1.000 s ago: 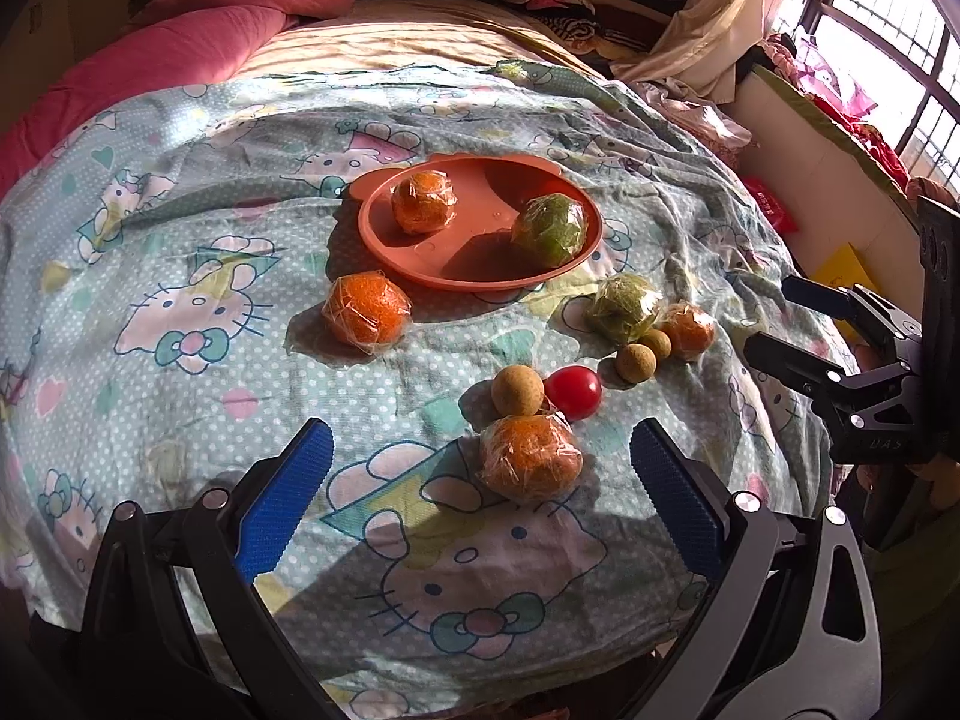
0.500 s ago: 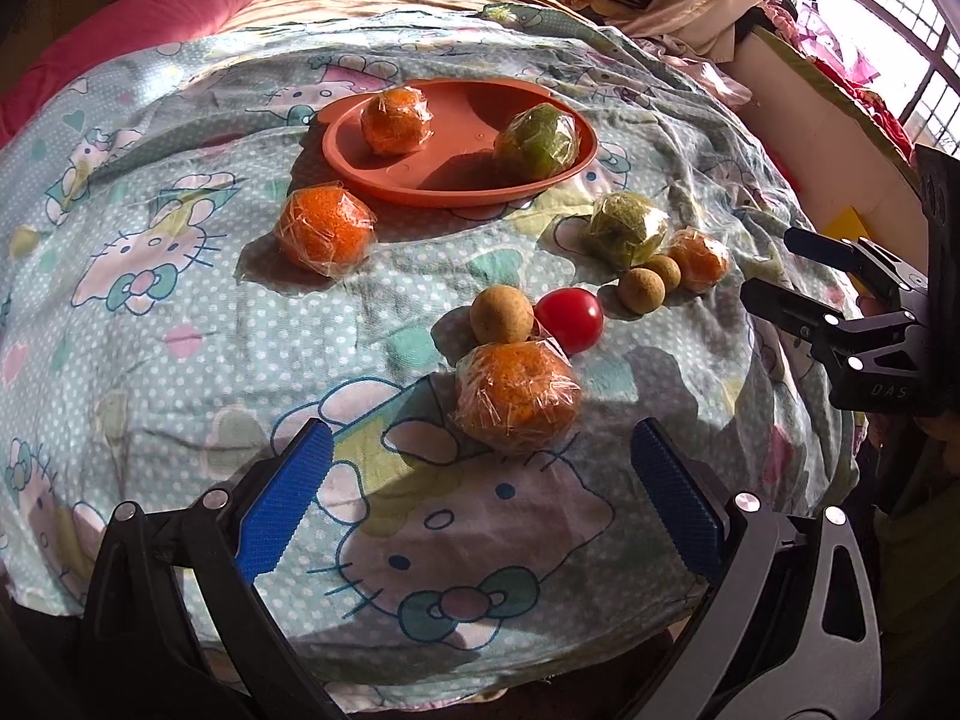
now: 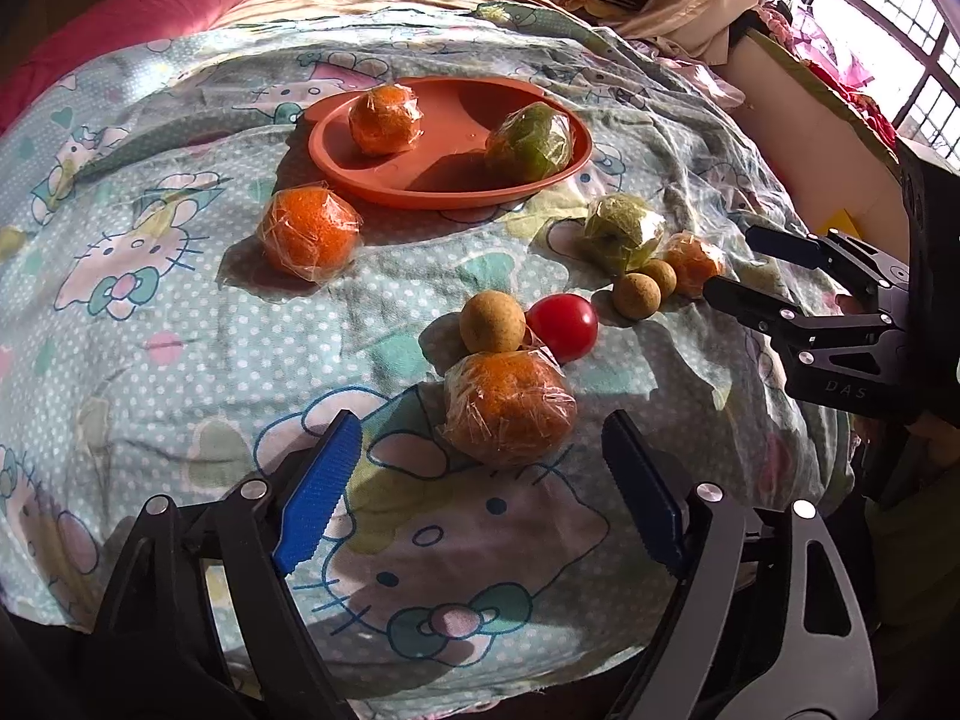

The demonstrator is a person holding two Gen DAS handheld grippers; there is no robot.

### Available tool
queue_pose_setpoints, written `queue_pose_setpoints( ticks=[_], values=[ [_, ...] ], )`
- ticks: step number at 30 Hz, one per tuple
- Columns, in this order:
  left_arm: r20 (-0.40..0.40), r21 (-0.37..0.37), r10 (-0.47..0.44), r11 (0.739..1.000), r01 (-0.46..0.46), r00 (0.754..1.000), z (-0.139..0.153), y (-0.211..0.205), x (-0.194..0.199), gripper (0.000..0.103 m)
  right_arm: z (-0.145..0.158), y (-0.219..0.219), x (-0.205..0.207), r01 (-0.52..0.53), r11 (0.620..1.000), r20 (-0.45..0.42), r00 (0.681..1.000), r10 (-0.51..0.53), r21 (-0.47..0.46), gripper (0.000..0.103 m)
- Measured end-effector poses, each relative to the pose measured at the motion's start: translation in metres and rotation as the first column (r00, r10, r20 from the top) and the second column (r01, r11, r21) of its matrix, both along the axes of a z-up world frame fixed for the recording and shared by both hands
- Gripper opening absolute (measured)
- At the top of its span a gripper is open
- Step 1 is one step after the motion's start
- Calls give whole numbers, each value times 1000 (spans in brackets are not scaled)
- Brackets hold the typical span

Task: Organize fruits
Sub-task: 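Grasp a bagged orange beside the tomato with the left tool while the right tool grasps another bagged orange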

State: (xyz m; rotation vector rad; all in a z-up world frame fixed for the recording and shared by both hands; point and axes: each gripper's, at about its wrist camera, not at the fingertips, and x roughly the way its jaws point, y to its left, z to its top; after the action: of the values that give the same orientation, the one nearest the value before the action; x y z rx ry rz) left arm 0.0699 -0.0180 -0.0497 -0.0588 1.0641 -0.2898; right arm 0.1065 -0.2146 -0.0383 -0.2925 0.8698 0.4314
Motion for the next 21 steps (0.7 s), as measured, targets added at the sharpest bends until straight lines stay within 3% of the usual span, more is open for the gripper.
queue_pose_setpoints(
  ticks=[4, 13, 21],
  values=[
    [3, -6, -11, 1000, 11, 1000, 1, -1, 0, 68, -2, 3, 2, -15, 1000, -2, 1000, 15, -5, 58],
    [-8, -34, -36, 999, 36, 999, -1, -5, 1, 51, -6, 7, 8, -45, 999, -27, 999, 45, 15, 52],
    [-10, -38, -39, 999, 38, 999, -2, -5, 3, 48, -10, 6, 14, -63, 996, -58, 996, 66, 56, 44]
  ],
)
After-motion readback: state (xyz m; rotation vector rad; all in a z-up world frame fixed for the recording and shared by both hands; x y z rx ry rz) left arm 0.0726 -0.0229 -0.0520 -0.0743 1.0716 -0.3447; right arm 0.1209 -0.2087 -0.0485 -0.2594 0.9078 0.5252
